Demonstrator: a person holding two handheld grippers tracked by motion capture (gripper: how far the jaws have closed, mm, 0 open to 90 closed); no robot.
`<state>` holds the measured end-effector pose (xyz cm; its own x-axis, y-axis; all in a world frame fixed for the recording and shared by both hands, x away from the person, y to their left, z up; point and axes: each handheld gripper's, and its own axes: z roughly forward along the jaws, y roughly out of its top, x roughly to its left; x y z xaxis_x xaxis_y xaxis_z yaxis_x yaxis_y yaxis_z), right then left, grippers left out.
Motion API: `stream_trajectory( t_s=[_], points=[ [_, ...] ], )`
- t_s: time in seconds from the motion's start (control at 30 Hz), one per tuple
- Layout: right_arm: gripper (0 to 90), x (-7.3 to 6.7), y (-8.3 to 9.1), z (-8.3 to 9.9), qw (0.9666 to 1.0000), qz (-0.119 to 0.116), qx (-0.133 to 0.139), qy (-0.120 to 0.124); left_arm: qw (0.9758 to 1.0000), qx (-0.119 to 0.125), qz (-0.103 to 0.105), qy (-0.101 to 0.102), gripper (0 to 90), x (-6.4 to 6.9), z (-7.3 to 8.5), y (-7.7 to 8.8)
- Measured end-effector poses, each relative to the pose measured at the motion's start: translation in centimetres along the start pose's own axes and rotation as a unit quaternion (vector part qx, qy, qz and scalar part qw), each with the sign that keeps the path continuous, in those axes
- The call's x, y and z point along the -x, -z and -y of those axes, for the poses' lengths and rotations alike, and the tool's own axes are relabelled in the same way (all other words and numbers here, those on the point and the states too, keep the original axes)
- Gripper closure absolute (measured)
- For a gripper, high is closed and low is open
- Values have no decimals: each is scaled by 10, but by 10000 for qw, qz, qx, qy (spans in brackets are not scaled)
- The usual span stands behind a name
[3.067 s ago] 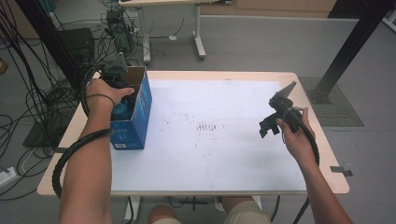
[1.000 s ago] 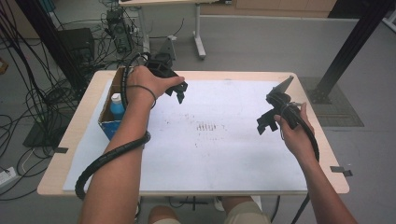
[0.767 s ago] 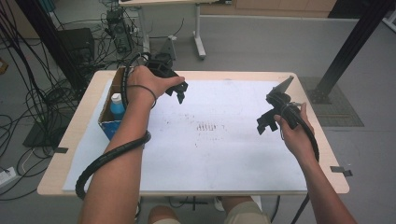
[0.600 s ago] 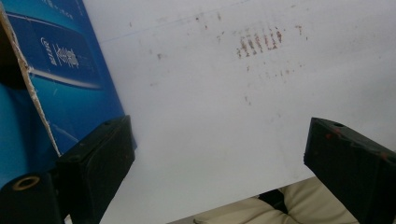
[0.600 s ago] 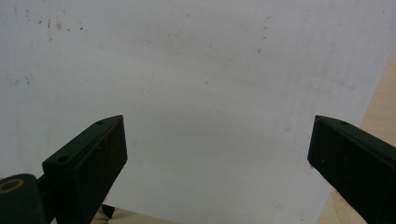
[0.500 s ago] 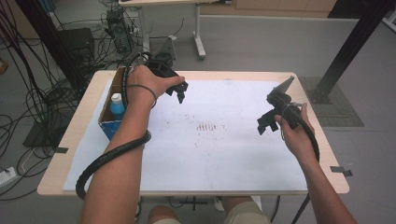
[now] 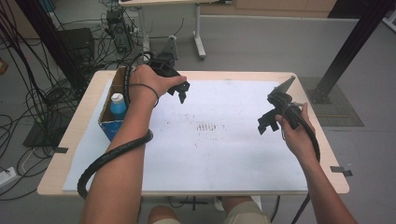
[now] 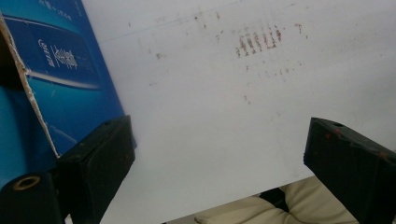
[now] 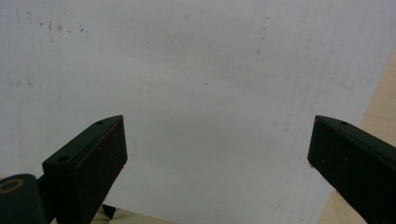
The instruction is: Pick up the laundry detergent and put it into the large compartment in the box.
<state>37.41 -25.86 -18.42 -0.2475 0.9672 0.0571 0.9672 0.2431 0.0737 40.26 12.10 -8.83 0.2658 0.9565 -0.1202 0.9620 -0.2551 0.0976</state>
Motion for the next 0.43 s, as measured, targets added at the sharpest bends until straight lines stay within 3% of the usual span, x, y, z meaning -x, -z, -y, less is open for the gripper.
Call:
stream_trajectory(
  t_s=[0.43],
  points=[
    [48, 1, 0, 1, 10000, -16, 21, 16, 10000, -45, 4, -28, 91, 2, -1, -2]
  ],
)
